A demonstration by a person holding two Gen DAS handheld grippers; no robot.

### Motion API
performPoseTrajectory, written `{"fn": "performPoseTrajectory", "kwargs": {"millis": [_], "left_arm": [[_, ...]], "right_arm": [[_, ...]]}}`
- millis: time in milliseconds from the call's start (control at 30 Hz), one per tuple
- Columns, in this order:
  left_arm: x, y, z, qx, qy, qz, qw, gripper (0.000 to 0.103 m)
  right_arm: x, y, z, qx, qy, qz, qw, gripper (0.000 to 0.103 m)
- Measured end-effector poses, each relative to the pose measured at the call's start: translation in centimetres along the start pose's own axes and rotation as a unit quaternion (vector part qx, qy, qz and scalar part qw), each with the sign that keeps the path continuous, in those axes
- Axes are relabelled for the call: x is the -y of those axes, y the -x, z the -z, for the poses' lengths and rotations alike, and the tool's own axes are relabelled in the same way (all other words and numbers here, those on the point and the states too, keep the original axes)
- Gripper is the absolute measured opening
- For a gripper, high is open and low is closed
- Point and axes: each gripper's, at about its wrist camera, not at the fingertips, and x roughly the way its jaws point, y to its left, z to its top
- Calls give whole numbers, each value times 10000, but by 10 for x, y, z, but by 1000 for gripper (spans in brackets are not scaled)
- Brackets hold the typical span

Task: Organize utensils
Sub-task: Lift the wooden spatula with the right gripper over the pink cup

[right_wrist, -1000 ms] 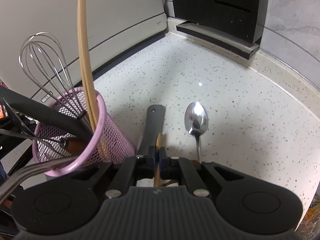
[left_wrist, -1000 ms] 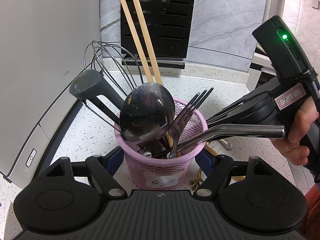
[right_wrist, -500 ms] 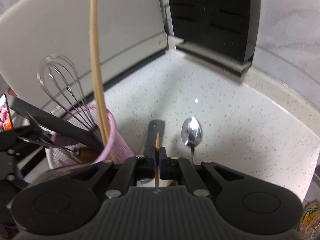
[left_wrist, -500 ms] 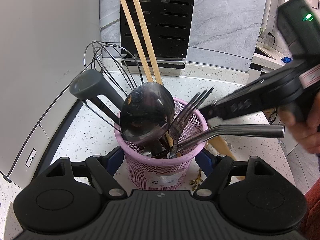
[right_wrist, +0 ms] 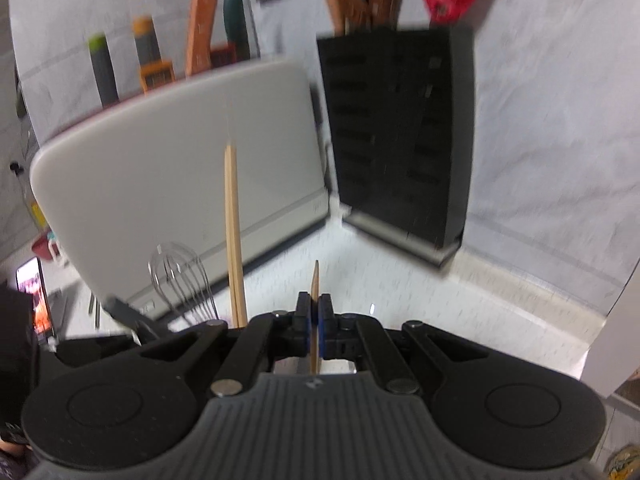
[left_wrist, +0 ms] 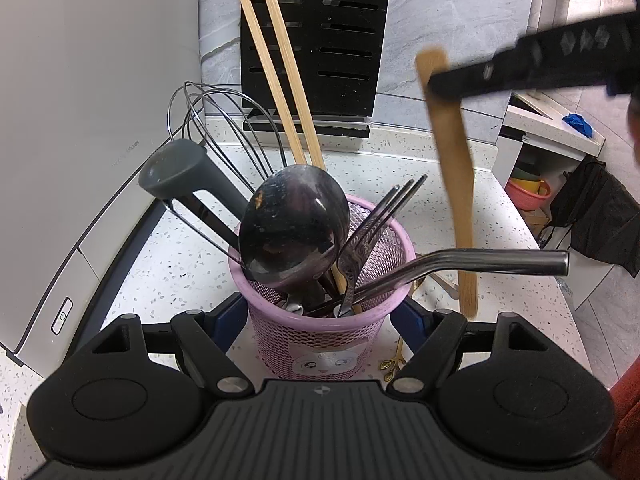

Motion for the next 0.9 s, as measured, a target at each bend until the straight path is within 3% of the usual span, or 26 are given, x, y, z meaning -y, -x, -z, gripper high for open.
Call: {"fn": "performPoseTrajectory", "kwargs": {"millis": [233, 500, 700, 900], "left_arm": [[-1, 0, 0, -15, 7, 7, 10000, 90], [-2, 0, -4, -93, -11, 33, 10000, 90], [-3, -2, -7, -230, -40, 57, 9997, 90], [-2, -2, -12, -410, -51, 57, 9991, 90]], "right_arm": [[-8, 38, -13, 873, 37, -5, 9962, 0], [-25, 63, -27, 1687, 79, -288, 9852, 0], [-36, 68, -32, 1991, 165, -539, 9784, 0], [-44, 50, -27, 1771, 298, -721, 9811, 0]]}}
